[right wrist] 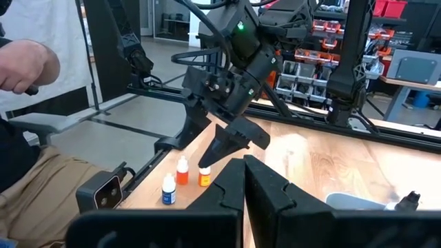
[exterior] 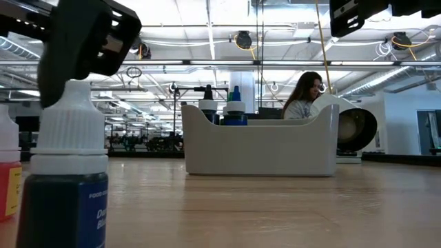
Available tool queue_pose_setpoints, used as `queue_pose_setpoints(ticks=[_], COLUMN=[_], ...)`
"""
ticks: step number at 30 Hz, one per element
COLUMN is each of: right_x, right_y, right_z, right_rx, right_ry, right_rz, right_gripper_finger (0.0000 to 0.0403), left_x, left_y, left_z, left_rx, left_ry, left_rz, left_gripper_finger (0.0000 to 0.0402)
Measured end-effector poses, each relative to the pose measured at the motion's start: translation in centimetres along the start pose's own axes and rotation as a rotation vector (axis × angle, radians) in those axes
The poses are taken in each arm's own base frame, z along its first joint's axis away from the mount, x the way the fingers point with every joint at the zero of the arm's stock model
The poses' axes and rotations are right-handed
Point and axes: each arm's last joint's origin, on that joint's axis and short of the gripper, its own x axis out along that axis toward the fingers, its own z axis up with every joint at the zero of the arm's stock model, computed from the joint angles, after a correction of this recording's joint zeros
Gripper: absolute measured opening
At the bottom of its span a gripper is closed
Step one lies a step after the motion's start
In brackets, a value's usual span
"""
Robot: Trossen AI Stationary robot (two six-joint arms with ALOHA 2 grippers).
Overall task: Pick & Place food coloring
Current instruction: Put the small orange food coloring into the gray bin
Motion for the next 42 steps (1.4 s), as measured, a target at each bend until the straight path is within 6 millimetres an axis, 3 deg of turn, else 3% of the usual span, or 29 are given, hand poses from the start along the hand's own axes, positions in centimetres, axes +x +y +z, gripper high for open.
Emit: queue_pose_setpoints(ticks=[12, 25, 42], right_x=[0.0, 0.0, 0.1], right_y=[0.0, 0.0, -0.3], right_z=[0.0, 0.0, 0.0], right_rx=[0.001, -0.01, -0.024], right_ry=[0.001, 0.001, 0.002], right_rz=[-0.002, -0.002, -0.015], right_gripper_finger=[0.0, 0.0, 0.0], left_x=[0.6, 0.6, 0.6], left_y=[0.1, 0.7, 1.2], left_z=[-0.9, -0.9, -1.1], left_rx=[0.077, 0.11, 0.069], left_ry=[0.07, 0.072, 0.091], left_rz=[0.048, 0.056, 0.044], left_gripper_finger=[0.0308, 0.0208, 0.0136])
